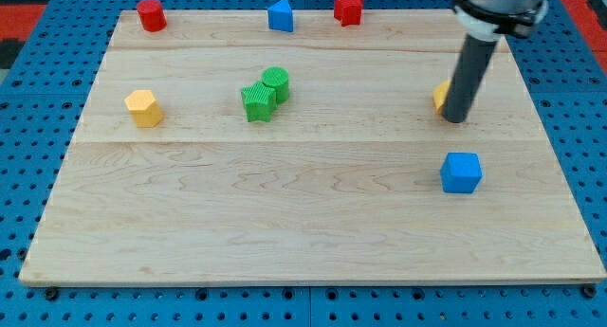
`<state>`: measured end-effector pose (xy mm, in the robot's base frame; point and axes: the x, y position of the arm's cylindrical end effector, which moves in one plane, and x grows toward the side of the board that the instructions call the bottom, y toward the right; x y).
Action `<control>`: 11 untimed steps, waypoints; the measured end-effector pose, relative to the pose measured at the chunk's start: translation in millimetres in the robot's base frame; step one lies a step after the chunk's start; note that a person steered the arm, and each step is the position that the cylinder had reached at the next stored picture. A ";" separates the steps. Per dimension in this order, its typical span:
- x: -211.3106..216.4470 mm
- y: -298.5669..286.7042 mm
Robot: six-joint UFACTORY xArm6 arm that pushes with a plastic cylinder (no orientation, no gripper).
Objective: Move the yellow heart to the top of the board
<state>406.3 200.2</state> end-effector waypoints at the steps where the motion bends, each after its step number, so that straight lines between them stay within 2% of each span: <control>1: -48.3 4.5; 2: -94.0 13.5; 3: -92.4 18.3; 4: -39.7 47.7; 6: -92.7 -29.7; 8: -137.5 -61.4; 9: -145.8 -63.8; 10: -146.3 -12.3; 11: -159.7 -2.5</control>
